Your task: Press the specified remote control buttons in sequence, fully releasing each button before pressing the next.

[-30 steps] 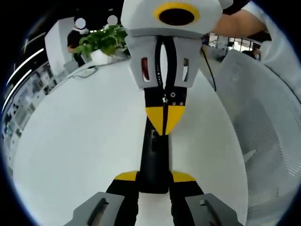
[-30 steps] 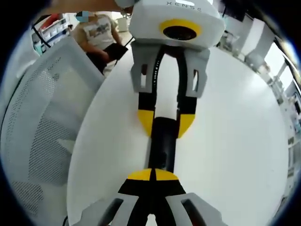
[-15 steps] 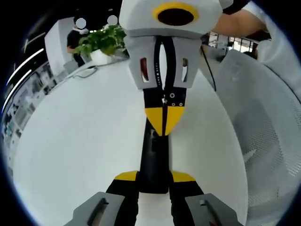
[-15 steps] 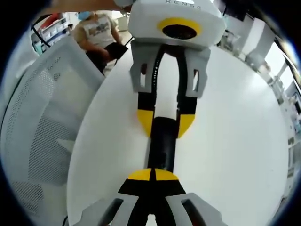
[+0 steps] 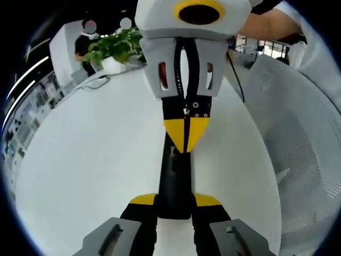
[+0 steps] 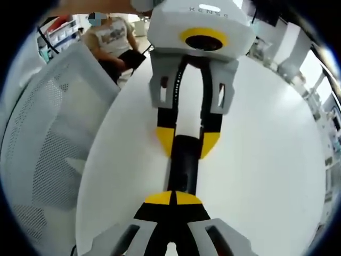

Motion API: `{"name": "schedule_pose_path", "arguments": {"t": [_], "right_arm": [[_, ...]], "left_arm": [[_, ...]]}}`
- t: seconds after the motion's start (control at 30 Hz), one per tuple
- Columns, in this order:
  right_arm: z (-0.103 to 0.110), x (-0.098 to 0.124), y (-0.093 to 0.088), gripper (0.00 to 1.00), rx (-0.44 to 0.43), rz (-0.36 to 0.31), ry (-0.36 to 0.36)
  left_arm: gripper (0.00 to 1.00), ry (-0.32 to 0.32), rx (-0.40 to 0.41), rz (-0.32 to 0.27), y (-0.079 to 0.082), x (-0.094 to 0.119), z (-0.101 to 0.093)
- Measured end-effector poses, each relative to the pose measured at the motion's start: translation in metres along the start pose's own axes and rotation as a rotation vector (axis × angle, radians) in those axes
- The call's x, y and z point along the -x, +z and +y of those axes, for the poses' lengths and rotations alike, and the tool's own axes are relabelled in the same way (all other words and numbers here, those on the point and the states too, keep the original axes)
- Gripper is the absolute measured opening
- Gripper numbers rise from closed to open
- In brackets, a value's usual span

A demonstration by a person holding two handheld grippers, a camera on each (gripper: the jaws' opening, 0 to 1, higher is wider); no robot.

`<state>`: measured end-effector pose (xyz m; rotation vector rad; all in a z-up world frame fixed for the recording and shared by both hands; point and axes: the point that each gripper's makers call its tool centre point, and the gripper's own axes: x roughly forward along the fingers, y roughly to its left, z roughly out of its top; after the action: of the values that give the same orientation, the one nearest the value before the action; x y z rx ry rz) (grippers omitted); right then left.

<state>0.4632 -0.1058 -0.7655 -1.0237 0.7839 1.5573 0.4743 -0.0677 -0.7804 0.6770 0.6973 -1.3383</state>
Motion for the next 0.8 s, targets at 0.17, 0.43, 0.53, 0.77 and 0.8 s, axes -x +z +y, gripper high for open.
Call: {"name": "schedule_pose_path", "arguments": {"t": [0.17,0.43,0.53,0.77,0.8], "right_arm": [[-0.003,0.009,0.006,0.0,-0.007,-0.023,-0.018],[-0.009,0.017,0.01,0.0,-0.005,-0.03,-0.049],[-0.011,0.02,0.012,0.0,-0.003,-0.032,-0.056],[-0.014,0.022,0.014,0.0,-0.003,-0.033,-0.062],[-0.014,0.022,0.014,0.0,-0.002,-0.033,-0.062]], "left_arm": [[0.23,-0.001,0.002,0.0,0.0,0.0,0.0],[0.23,-0.001,0.001,0.003,0.0,0.0,0.0],[0.23,-0.003,0.001,0.005,0.0,0.001,-0.001],[0.23,-0.003,0.001,0.004,0.0,0.001,0.0],[0.23,-0.003,0.002,0.003,0.0,0.001,0.0]]}}
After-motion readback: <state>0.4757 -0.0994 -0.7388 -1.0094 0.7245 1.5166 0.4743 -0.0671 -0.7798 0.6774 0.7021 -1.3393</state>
